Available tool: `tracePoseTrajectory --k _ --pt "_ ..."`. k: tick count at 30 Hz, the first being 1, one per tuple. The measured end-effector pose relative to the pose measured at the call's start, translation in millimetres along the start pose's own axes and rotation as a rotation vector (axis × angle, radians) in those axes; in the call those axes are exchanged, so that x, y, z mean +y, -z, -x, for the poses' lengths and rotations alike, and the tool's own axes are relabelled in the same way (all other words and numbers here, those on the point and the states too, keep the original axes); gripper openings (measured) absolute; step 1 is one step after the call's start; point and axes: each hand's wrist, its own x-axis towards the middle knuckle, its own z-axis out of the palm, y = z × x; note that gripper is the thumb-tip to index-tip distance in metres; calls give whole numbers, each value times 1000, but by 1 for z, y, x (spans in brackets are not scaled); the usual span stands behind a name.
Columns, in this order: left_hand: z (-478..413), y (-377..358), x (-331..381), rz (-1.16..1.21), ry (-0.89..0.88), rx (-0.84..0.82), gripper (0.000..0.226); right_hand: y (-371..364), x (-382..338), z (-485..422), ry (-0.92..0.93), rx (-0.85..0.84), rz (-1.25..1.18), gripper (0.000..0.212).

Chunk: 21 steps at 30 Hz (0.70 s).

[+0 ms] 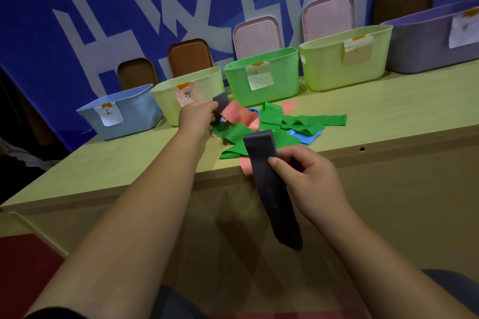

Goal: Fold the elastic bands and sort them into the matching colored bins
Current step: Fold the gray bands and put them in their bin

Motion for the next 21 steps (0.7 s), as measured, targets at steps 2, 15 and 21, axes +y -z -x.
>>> tracePoseTrajectory --k 2,15,21 --pt "0 13 0 52 -27 50 18 0 -1 2 1 1 -1 11" --pt "153 90 9 241 -316 211 15 -7 -9 21 -56 -125 -175 12" --pt "226 107 -17 224 -356 175 14 -5 -7 33 -73 -208 -262 8"
